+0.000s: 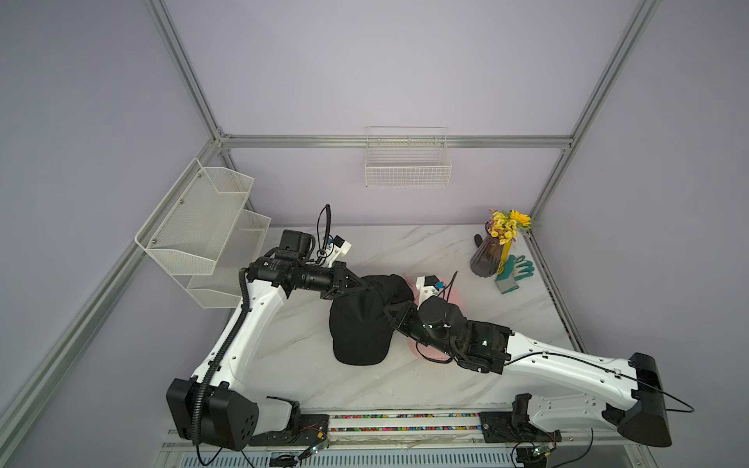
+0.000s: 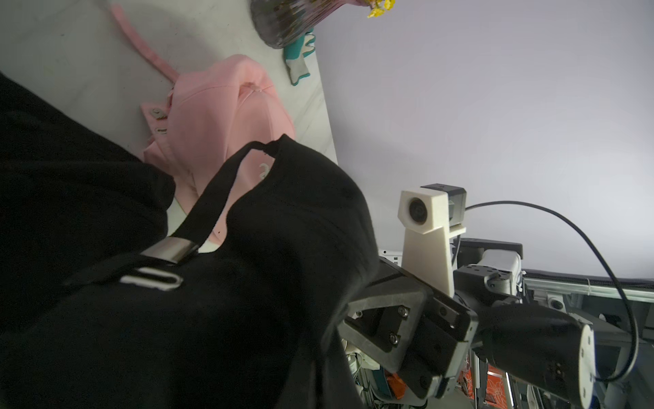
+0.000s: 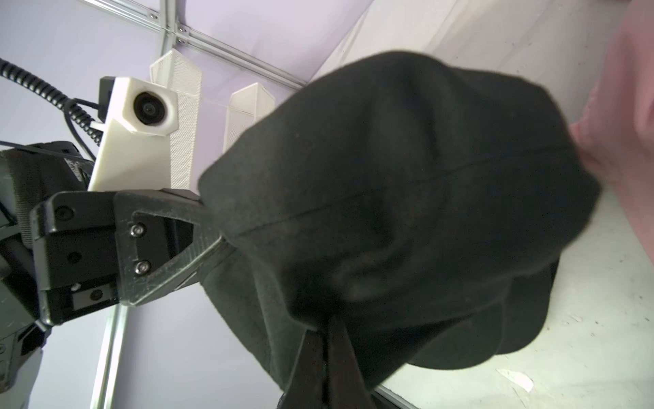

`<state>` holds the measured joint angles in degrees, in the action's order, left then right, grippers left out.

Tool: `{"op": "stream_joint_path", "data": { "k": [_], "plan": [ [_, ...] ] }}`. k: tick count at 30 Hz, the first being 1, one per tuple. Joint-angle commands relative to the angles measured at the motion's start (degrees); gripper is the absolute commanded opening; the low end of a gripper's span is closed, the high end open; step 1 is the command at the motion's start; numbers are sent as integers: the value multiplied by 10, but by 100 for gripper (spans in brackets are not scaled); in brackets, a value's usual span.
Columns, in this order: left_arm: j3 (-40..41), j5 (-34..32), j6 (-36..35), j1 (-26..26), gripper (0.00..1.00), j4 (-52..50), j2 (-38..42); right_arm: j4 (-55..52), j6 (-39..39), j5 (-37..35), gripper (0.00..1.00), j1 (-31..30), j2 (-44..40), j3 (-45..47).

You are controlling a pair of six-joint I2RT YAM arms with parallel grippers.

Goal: Stack the baseball caps by color
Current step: Place the baseball cap on the baseball cap.

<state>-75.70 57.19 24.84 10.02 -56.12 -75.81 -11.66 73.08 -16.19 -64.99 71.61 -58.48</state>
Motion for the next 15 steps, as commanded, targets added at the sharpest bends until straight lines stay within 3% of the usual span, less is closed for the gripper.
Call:
{"op": "stream_joint_path", "data": {
  "k": [1, 8, 15],
  "plan": [
    [19, -29, -15, -10, 0, 19, 22, -10, 9, -10, 0, -13, 7, 19],
    [92, -38, -6, -51, 0, 40, 29, -10, -19, 13, 0, 3, 59, 4],
    [89, -39, -13, -64, 0, 46, 10, -10, -15, 32, 0, 35, 96, -4]
  ]
}}
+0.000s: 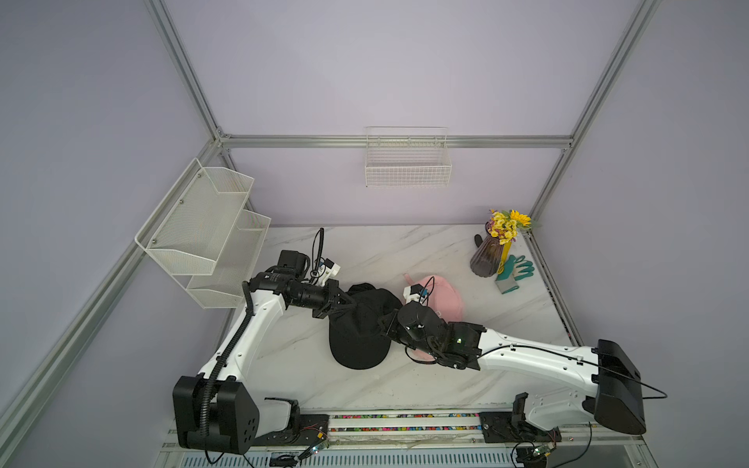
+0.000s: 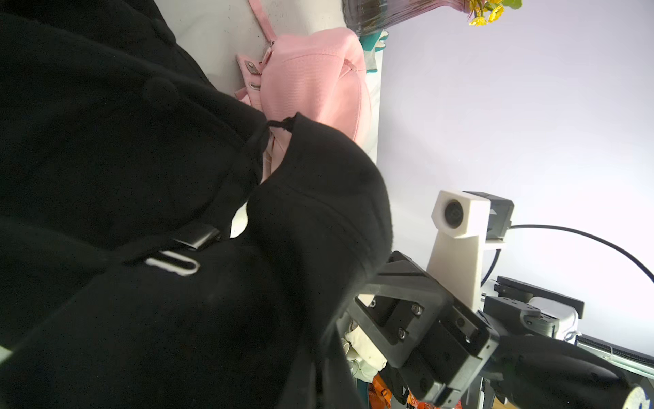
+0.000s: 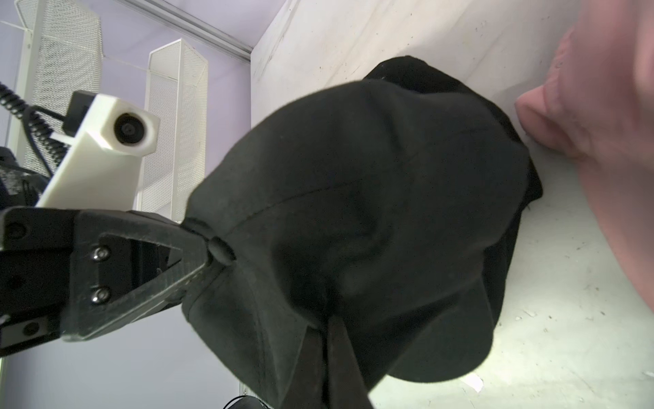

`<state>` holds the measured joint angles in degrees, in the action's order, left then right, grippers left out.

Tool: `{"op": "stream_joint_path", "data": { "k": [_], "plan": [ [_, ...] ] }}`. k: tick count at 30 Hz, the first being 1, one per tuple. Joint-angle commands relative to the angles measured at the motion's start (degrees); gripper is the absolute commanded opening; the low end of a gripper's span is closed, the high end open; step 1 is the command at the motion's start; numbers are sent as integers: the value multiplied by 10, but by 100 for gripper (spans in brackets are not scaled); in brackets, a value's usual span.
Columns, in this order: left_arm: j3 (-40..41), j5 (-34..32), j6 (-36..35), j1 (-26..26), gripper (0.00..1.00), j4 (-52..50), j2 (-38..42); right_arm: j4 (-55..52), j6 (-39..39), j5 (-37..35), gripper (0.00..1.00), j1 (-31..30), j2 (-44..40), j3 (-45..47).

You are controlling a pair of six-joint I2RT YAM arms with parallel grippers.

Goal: Stack the baseball caps by color
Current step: Place the baseball cap on the baseball cap.

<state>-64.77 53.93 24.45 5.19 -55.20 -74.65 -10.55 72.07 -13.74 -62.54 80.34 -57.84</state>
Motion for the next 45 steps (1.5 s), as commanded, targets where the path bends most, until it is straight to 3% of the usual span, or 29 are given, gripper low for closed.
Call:
{"op": "stream_joint_path", "data": {
  "k": [1, 10, 14, 16, 17, 19, 22, 26, 29, 33, 36, 41, 45],
  "plan": [
    [-18, -7, -9, -18, 0, 45, -7, -20, -6, 10, 0, 16, 12, -13],
    [-13, -29, -5, -23, 0, 61, -55, -22, -3, 43, 0, 44, 57, -27],
    [-9, -54, -9, -28, 24, 63, -58, -22, -4, 42, 12, 50, 70, -31],
    [-9, -83, -7, -28, 48, 66, -77, -23, -4, 41, 22, 56, 71, -31],
    [-8, -91, -5, -28, 55, 71, -77, -24, -4, 39, 27, 59, 70, -28],
    [-1, -96, 0, -29, 66, 92, -73, -28, -4, 33, 36, 68, 65, -21],
    [9, -123, 3, -29, 69, 117, -68, -29, -19, 24, 51, 77, 53, -12],
    [22, -183, 6, -29, 80, 140, -26, -29, -82, 8, 62, 84, 28, -7],
    [42, -231, 8, -29, 88, 157, 22, -20, -187, 11, 70, 86, 14, -9],
    [99, -308, 25, -28, 100, 172, 136, -18, -295, 61, 79, 85, 18, -22],
    [158, -355, 57, -25, 100, 176, 236, -30, -329, 82, 81, 86, 34, -39],
    [268, -339, 99, -16, 100, 215, 380, -8, -392, 100, 94, 85, 69, -56],
    [346, -264, 157, -5, 100, 314, 400, -1, -403, 88, 94, 86, 108, -87]
  ]
}}
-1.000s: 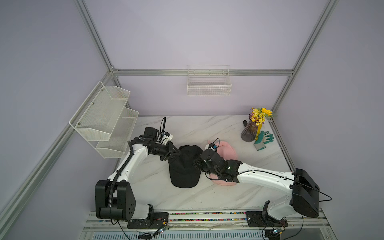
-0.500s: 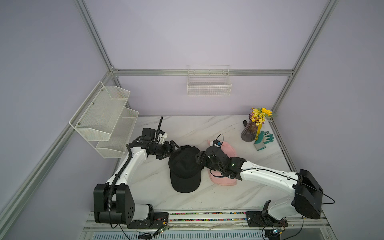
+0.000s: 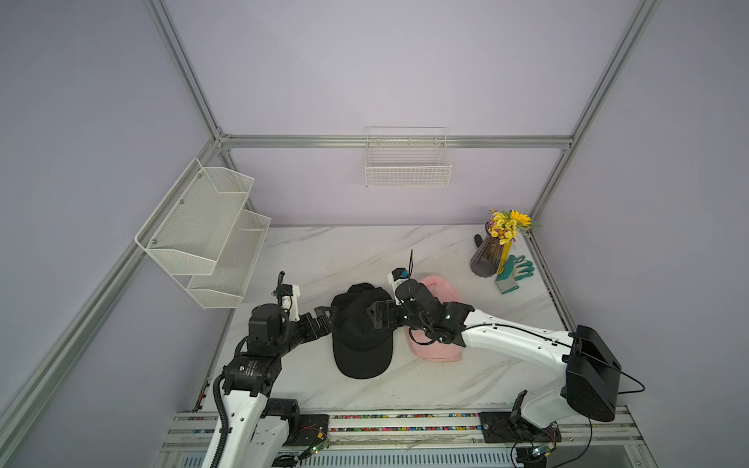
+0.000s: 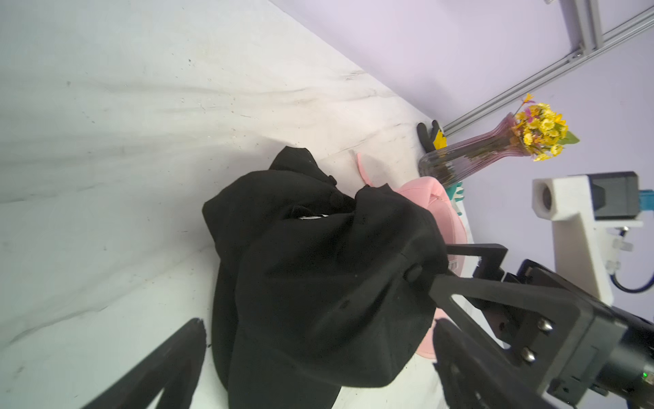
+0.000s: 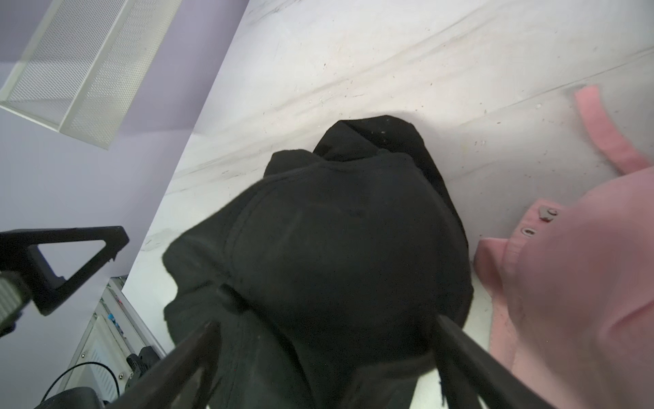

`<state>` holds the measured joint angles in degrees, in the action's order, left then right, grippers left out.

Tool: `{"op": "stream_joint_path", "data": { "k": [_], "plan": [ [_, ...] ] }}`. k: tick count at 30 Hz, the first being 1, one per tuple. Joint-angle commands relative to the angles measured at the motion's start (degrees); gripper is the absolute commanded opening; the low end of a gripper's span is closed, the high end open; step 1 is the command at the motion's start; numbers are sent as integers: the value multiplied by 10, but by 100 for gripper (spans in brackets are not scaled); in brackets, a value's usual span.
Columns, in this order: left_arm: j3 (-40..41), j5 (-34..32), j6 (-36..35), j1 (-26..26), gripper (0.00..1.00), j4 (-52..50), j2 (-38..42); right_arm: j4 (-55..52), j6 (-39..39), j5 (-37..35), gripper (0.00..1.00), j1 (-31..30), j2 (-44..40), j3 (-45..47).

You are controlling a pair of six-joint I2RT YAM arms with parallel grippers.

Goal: Stack the baseball caps by color
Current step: Place the baseball cap on the baseball cap.

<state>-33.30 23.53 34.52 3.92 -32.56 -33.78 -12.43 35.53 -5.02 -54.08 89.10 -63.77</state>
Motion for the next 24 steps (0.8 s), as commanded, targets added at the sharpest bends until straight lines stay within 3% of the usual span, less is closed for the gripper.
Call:
{"op": "stream_joint_path", "data": {
  "k": [1, 4, 6, 11, 17, 19, 21, 24],
  "plan": [
    [39, 53, 66, 10, 100, 109, -24, 12, -35, -11, 92, 1, 30, -40],
    [37, 85, 79, 17, 99, 157, -87, 5, -20, -47, 89, 1, 45, -59],
    [20, 92, 76, 23, 91, 165, -123, 17, -15, -69, 88, 1, 44, -55],
    [-3, 68, 75, 23, 46, 182, -161, 26, -13, -82, 73, 2, 47, -57],
    [-3, 81, 90, 23, 8, 202, -182, 21, -8, -72, 53, 1, 46, -58],
    [-3, 80, 96, 23, 0, 198, -183, 20, -4, -75, 39, 1, 41, -57],
    [-1, 80, 103, 23, 0, 201, -179, 24, 1, -76, 25, 1, 32, -58],
    [-3, 82, 118, 23, 0, 208, -169, 20, 0, -72, 11, 1, 25, -66]
  ]
}}
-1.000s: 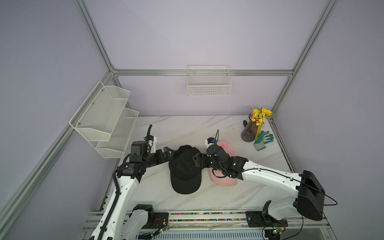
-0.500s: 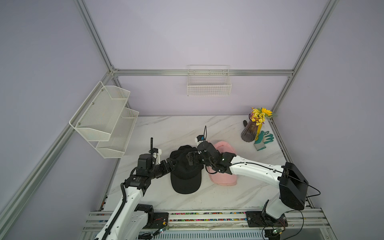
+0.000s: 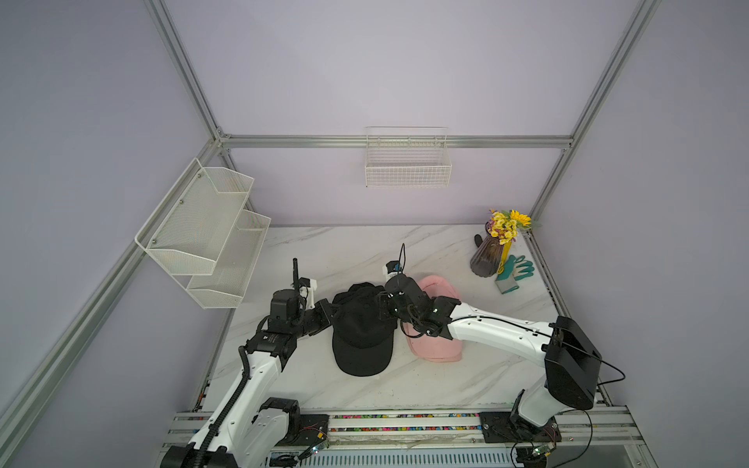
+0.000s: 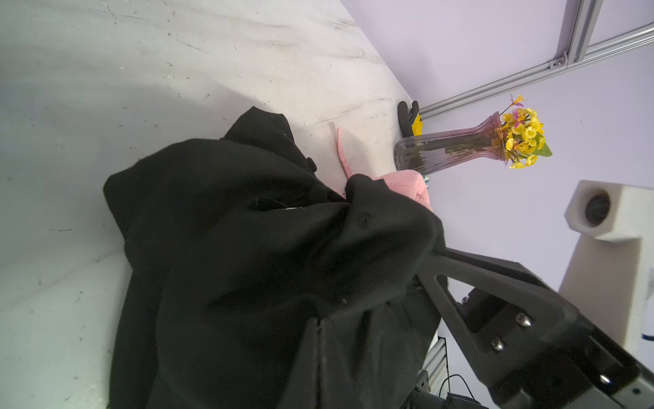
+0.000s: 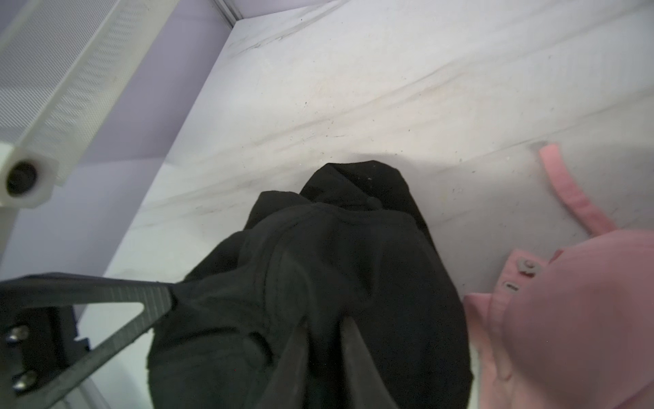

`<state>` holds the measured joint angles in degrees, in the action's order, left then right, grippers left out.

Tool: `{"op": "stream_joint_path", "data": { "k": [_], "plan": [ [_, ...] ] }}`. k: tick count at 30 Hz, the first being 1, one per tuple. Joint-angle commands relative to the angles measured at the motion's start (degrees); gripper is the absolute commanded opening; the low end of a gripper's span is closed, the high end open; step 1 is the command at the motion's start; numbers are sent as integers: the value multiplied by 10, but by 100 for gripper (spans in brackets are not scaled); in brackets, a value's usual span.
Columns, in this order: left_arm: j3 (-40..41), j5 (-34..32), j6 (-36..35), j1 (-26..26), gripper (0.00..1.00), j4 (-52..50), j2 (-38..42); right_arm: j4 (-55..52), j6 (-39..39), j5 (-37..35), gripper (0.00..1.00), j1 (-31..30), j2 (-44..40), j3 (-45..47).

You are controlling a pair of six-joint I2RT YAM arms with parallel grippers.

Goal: Stack the baseball caps by color
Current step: Place the baseball cap on the baseball cap.

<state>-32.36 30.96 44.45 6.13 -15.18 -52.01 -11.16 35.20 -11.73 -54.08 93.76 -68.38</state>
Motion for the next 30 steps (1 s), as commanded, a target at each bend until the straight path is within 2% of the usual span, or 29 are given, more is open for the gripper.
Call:
{"op": "stream_joint_path", "data": {
  "k": [1, 10, 14, 18, 23, 28, 30],
  "plan": [
    [-16, 8, 25, 0, 0, 34, 19, 1, 4, -4, 9, 1, -23, -26],
    [-76, -19, 68, 1, 0, 4, 32, -62, 51, 1, 5, 14, -7, -99],
    [-106, -40, 53, -3, 0, -33, -6, -73, 66, 10, 5, 35, 23, -112],
    [-103, -43, 58, -9, 0, -44, -54, -75, 83, 54, 6, 55, 59, -122],
    [-92, -50, 52, -13, 0, -55, -86, -90, 98, 85, 13, 67, 104, -138],
    [-88, -107, 21, -17, 0, -94, -102, -95, 108, 85, 16, 66, 130, -143],
    [-80, -127, 16, -20, 5, -88, -108, -94, 109, 83, 22, 66, 135, -144]
  ]
}}
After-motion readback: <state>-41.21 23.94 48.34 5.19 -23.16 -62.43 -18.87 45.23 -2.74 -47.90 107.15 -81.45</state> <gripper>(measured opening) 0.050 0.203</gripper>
